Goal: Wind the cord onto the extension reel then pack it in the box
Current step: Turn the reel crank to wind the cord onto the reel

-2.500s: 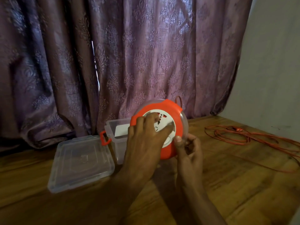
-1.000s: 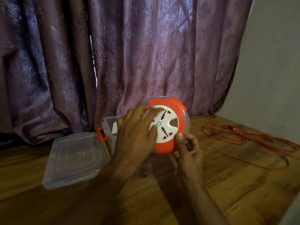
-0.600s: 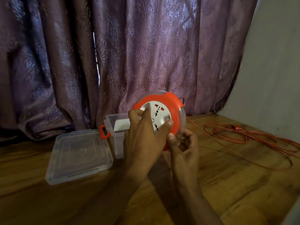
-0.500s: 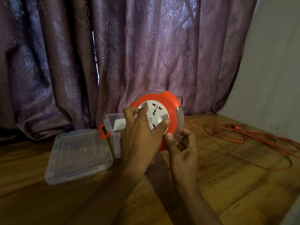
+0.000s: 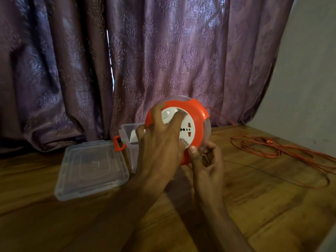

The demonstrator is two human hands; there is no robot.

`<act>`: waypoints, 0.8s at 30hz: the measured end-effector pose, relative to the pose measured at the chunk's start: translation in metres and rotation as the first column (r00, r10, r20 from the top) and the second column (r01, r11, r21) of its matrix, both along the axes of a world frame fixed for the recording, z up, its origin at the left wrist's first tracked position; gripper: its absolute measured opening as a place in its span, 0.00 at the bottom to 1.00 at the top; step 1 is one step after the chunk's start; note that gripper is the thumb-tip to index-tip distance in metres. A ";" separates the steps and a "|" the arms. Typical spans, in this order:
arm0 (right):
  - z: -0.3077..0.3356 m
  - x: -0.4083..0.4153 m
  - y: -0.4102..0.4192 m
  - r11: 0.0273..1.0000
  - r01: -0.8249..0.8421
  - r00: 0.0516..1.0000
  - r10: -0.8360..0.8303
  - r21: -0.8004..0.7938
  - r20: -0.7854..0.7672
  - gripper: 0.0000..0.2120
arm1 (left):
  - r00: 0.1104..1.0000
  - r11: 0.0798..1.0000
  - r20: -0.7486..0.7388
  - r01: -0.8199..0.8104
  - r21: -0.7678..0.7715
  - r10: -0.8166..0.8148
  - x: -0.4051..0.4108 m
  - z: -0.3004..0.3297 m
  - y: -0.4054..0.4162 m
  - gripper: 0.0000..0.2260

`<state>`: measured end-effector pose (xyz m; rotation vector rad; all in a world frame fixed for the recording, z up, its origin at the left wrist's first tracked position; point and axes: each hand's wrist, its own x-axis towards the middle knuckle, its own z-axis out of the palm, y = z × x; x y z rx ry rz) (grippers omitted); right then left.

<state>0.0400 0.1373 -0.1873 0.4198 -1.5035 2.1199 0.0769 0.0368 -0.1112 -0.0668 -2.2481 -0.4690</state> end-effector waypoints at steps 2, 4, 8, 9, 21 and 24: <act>0.002 -0.002 0.003 1.000 -0.017 1.000 0.017 -0.026 0.014 0.11 | 0.999 0.993 -0.028 0.014 -0.117 -0.017 0.004 0.003 0.001 0.20; 0.002 -0.004 0.008 0.997 -0.039 0.999 0.041 -0.060 0.025 0.08 | 0.997 0.970 -0.042 0.057 -0.235 -0.069 0.006 0.002 0.002 0.22; 0.000 -0.008 0.011 0.992 -0.066 0.995 0.074 -0.107 0.073 0.09 | 0.992 0.950 0.040 0.124 -0.288 -0.117 0.002 -0.001 -0.004 0.26; -0.001 -0.008 0.010 0.991 -0.076 0.992 0.086 -0.111 0.087 0.11 | 0.992 0.949 0.059 0.125 -0.288 -0.113 0.001 -0.001 -0.006 0.25; 0.001 0.000 0.006 0.998 0.061 0.997 -0.059 -0.032 0.056 0.16 | 0.995 0.952 -0.035 0.102 0.290 -0.096 -0.006 -0.002 -0.002 0.17; 0.002 0.006 0.000 1.000 0.024 1.000 -0.024 -0.007 0.003 0.18 | 0.997 0.932 -0.018 0.079 0.352 -0.078 -0.005 -0.005 0.008 0.25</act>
